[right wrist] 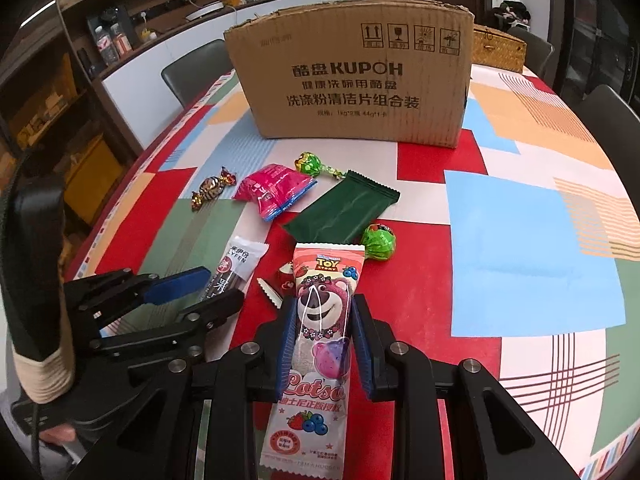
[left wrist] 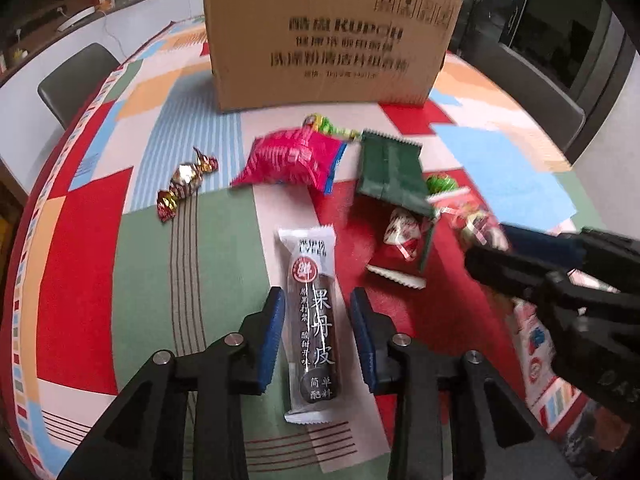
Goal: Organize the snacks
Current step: 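Close the right tool on the pink Lotso packet while the left tool lifts the white stick packet, then carry both packets into the cardboard box and open both tools, then move both tools back from the box to the snack pile, then grasp the green lollipop with the right tool while the left tool grasps the red-and-white candy packet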
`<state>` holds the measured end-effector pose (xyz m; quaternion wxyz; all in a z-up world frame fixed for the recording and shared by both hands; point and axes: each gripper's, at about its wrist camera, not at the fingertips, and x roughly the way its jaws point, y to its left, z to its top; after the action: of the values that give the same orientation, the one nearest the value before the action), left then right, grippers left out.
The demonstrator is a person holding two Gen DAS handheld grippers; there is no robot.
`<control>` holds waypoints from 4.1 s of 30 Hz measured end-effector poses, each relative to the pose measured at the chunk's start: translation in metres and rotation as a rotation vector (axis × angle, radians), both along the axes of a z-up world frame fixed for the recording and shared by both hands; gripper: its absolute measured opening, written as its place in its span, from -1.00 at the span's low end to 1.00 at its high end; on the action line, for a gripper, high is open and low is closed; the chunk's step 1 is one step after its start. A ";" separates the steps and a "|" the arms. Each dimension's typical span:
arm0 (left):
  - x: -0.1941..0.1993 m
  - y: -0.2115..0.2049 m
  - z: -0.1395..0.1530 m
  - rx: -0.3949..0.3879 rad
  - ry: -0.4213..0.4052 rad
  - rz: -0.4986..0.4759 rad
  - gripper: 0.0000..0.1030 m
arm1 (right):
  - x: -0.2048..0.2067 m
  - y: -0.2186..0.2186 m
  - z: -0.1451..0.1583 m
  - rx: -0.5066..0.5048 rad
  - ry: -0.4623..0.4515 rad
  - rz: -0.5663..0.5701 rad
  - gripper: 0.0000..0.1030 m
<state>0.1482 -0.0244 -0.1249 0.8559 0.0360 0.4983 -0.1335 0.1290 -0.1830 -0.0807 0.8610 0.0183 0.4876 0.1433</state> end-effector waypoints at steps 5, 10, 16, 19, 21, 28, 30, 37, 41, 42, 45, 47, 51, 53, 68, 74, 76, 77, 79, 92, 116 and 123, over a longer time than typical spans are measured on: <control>0.001 -0.001 -0.001 0.004 -0.019 -0.012 -0.64 | 0.003 0.001 -0.002 0.000 0.007 0.003 -0.45; -0.003 0.003 0.016 -0.046 -0.043 -0.005 -0.67 | 0.002 0.001 0.000 0.002 -0.001 -0.002 -0.45; -0.005 0.005 0.052 -0.083 -0.122 -0.009 -0.67 | 0.003 -0.002 0.011 0.025 -0.026 -0.004 -0.45; -0.001 0.005 0.074 -0.097 -0.173 -0.013 -0.67 | 0.007 -0.005 0.023 0.031 -0.057 -0.007 -0.46; 0.003 0.004 0.088 -0.101 -0.210 -0.017 -0.67 | 0.011 -0.008 0.034 0.038 -0.087 -0.014 -0.46; 0.028 0.001 0.127 -0.114 -0.310 -0.032 -0.67 | 0.036 -0.017 0.076 0.057 -0.201 -0.047 -0.46; 0.037 0.000 0.138 -0.112 -0.339 -0.033 -0.67 | 0.044 -0.018 0.087 0.056 -0.232 -0.056 -0.46; 0.068 -0.002 0.171 -0.119 -0.386 -0.034 -0.67 | 0.074 -0.021 0.122 0.056 -0.316 -0.067 -0.45; 0.092 -0.004 0.186 -0.103 -0.405 -0.037 -0.67 | 0.090 -0.019 0.136 0.060 -0.341 -0.063 -0.45; 0.098 -0.004 0.188 -0.103 -0.406 -0.035 -0.67 | 0.097 -0.019 0.139 0.064 -0.346 -0.059 -0.45; 0.119 -0.003 0.192 -0.111 -0.401 -0.029 -0.67 | 0.119 -0.020 0.145 0.076 -0.349 -0.060 -0.45; 0.134 -0.004 0.194 -0.115 -0.396 -0.023 -0.67 | 0.138 -0.021 0.148 0.086 -0.340 -0.062 -0.45; 0.164 -0.004 0.192 -0.127 -0.361 -0.013 -0.67 | 0.169 -0.022 0.152 0.084 -0.330 -0.062 -0.45; 0.174 -0.003 0.190 -0.132 -0.348 -0.011 -0.67 | 0.183 -0.023 0.154 0.075 -0.332 -0.067 -0.45; 0.199 0.005 0.178 -0.078 -0.356 0.024 -0.38 | 0.241 -0.026 0.143 0.021 -0.331 -0.135 -0.07; 0.159 0.007 0.180 -0.065 -0.382 -0.004 -0.20 | 0.205 -0.021 0.143 0.036 -0.354 -0.103 -0.07; 0.146 0.008 0.180 -0.059 -0.392 -0.010 -0.18 | 0.185 -0.019 0.142 0.038 -0.366 -0.094 -0.07; 0.138 0.009 0.180 -0.059 -0.397 -0.007 -0.16 | 0.178 -0.018 0.143 0.036 -0.370 -0.090 -0.07; 0.123 0.010 0.180 -0.061 -0.403 -0.008 -0.11 | 0.159 -0.015 0.141 0.027 -0.375 -0.079 -0.07; 0.042 -0.005 0.140 -0.018 -0.352 -0.082 -0.05 | 0.074 -0.027 0.105 0.013 -0.312 -0.079 -0.07; 0.005 -0.028 0.036 -0.059 -0.134 -0.189 -0.10 | 0.047 -0.038 -0.007 0.068 -0.035 -0.087 -0.14; 0.013 -0.034 0.020 -0.080 -0.084 -0.198 -0.25 | 0.062 -0.034 -0.024 0.091 0.016 -0.090 -0.25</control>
<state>0.1612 -0.0581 -0.1050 0.8593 0.0564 0.4503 -0.2357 0.1911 -0.2172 -0.1051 0.8609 0.0805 0.4862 0.1264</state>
